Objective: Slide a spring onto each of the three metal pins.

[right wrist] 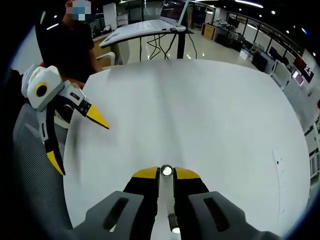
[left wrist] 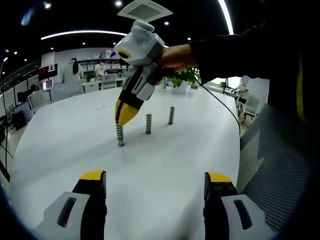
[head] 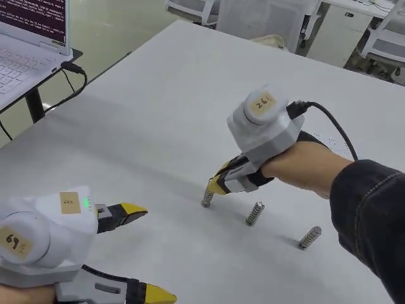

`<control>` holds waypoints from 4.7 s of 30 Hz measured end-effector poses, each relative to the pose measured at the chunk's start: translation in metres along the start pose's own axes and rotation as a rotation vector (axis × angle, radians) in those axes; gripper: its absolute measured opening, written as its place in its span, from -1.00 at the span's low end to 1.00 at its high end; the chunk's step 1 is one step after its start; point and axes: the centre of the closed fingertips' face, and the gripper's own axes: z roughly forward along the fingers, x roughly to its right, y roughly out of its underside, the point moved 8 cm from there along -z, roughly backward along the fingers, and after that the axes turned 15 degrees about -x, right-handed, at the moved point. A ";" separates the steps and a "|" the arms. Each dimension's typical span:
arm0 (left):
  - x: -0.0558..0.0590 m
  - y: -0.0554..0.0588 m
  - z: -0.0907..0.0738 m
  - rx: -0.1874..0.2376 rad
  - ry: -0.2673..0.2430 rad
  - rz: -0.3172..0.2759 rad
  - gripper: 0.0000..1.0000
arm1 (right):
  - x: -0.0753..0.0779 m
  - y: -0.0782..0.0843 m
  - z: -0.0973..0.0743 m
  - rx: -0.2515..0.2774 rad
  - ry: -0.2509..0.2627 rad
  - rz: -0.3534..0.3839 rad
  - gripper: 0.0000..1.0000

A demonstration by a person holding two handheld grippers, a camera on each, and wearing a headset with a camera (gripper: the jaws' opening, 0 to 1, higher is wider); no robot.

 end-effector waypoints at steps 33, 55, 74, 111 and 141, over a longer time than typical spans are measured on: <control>0.002 -0.001 -0.001 -0.004 0.002 0.006 0.52 | -0.001 0.009 0.012 -0.028 0.001 0.003 -0.67; 0.002 -0.010 -0.003 -0.012 -0.003 0.028 0.52 | -0.001 0.021 -0.012 0.064 0.047 0.052 -0.11; 0.001 -0.019 -0.004 -0.008 -0.015 0.031 0.51 | 0.001 0.038 -0.034 0.173 0.100 0.123 0.26; 0.002 -0.032 -0.009 -0.002 -0.033 0.023 0.50 | 0.005 0.102 -0.089 0.406 0.276 0.320 0.61; 0.012 -0.040 -0.011 0.012 -0.034 0.031 0.48 | -0.060 0.199 -0.087 0.446 0.297 0.430 0.59</control>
